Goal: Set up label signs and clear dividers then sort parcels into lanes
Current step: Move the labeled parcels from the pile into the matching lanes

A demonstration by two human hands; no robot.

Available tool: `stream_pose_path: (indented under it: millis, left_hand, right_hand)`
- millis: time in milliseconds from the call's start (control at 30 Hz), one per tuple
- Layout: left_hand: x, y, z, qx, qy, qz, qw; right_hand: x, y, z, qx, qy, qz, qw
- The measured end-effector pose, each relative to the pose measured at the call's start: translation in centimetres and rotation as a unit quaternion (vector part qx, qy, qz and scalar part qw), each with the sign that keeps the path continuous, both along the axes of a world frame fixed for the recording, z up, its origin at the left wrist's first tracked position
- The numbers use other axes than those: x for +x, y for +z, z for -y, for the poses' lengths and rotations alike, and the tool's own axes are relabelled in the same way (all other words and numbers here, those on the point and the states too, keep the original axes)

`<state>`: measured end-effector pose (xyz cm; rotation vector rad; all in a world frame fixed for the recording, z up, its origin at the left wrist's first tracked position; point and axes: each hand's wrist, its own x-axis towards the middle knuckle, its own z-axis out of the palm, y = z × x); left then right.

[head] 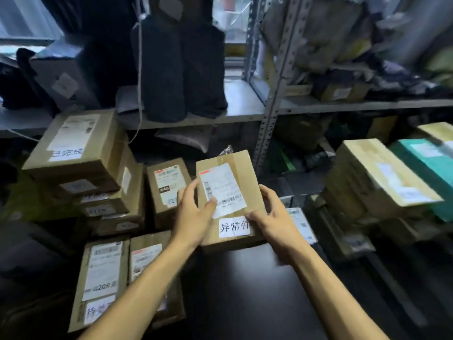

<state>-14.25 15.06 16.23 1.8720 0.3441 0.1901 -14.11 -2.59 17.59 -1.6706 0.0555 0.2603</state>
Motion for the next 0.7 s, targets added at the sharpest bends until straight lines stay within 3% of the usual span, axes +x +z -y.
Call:
stream_pose_path:
  millis: [233, 700]
  left_hand:
    - [-4.5, 2.9, 9.1, -0.103, -0.027, -0.057, 0.993]
    - [-9.1, 8.9, 26.0, -0.11, -0.08, 0.021, 0.99]
  right_hand:
    - [-6.2, 2.8, 10.5, 0.008, -0.013, 0.035, 0.999]
    - [-11.4, 9.1, 28.7, 0.023, -0.03, 0.08, 0.996]
